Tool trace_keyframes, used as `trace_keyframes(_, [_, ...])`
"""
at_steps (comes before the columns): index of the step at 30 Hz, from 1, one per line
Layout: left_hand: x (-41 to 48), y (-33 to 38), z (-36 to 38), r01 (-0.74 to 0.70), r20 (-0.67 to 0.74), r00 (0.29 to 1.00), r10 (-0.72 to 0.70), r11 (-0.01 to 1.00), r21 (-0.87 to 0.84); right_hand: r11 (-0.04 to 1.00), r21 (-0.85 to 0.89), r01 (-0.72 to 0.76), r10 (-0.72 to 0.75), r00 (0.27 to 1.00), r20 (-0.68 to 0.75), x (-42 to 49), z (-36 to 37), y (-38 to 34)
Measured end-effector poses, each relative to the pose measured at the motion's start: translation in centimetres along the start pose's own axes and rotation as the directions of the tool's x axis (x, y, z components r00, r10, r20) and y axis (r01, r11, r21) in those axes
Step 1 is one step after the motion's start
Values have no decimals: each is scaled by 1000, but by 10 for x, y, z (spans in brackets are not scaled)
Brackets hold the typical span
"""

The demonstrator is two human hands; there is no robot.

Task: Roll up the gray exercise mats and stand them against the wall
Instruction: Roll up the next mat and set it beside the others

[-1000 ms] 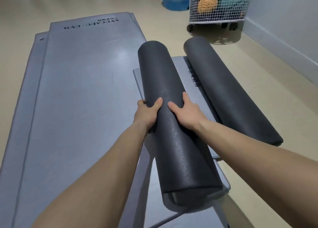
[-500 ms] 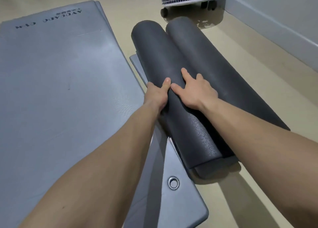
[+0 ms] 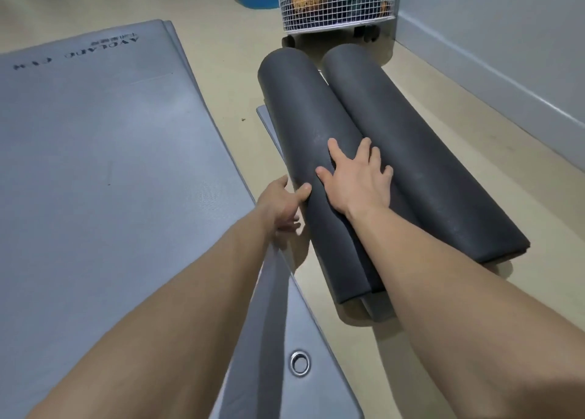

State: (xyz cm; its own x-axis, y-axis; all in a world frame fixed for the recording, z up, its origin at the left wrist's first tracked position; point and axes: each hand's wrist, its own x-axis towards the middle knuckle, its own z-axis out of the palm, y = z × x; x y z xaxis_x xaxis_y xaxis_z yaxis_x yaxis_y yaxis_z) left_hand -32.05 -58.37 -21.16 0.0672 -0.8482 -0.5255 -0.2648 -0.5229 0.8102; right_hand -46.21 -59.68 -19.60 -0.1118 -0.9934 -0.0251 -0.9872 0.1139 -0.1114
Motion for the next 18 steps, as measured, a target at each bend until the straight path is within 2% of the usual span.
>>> trace_keyframes(3, [-41,-37,-46,-90,-37,995,95,990,112,985,-157,74,-81,996,-38,-9,-5,-20])
trace_keyframes(6, [-86,-79,-108,-128,-60,985,164,914,386,945,-285,161,-175,984,-27,-29,-4,-46])
trace_keyframes(10, [-143,-137,-184,-64,-110,982,151,825,561,900,-268,343,-357,934,-7,-74,10,-97])
trace_keyframes(14, [-201,-208,-245,-46,-51,988,143,604,796,807,-164,567,-554,824,123,-149,32,-153])
trace_keyframes(18, [-275,-272,-284,-132,68,985,156,442,887,662,-15,749,-733,651,198,-263,49,-178])
